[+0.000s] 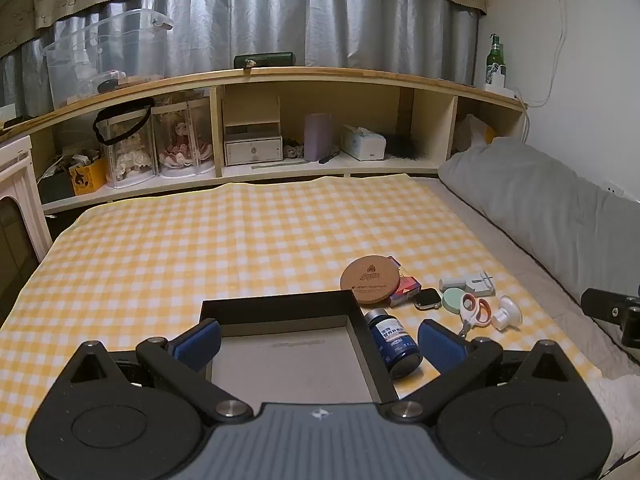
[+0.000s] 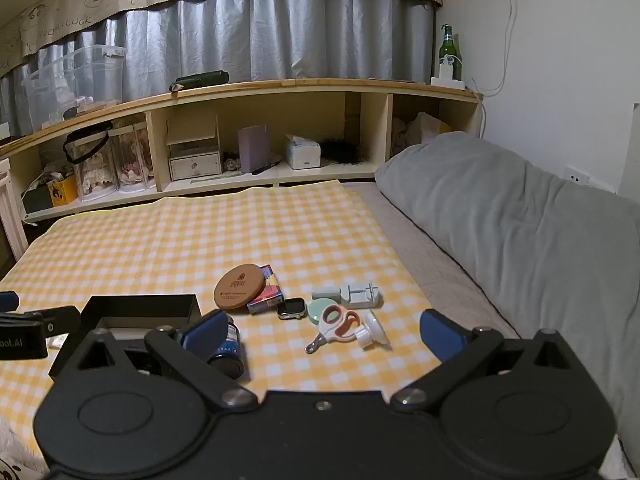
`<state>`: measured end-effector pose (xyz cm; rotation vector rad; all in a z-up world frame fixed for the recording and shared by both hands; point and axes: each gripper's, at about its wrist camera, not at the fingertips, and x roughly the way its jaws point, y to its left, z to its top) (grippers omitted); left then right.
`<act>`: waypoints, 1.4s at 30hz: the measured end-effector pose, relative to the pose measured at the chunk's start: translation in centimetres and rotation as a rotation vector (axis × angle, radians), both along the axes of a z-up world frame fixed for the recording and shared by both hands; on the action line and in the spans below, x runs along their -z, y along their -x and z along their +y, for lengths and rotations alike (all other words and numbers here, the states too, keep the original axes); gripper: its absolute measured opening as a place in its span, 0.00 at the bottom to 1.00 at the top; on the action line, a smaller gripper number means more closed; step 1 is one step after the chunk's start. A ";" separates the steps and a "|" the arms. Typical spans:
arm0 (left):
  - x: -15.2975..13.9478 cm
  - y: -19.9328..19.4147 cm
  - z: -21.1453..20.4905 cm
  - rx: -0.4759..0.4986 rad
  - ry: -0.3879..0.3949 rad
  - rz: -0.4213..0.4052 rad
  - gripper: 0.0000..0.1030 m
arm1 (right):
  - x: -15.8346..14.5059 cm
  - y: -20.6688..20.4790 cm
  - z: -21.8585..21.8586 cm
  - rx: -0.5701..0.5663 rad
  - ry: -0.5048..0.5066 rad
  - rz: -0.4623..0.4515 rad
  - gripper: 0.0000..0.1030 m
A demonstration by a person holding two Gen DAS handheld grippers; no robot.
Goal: Organize rigid objects
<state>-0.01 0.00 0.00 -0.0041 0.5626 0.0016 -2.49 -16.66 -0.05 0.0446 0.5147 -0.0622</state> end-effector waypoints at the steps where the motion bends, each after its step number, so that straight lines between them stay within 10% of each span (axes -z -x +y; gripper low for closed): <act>1: 0.0 0.0 0.0 0.000 0.000 0.001 1.00 | 0.0 0.0 0.0 0.000 0.002 0.001 1.00; 42: 0.0 0.0 0.0 0.001 0.000 0.008 1.00 | 0.4 -0.1 0.2 -0.002 0.002 0.009 1.00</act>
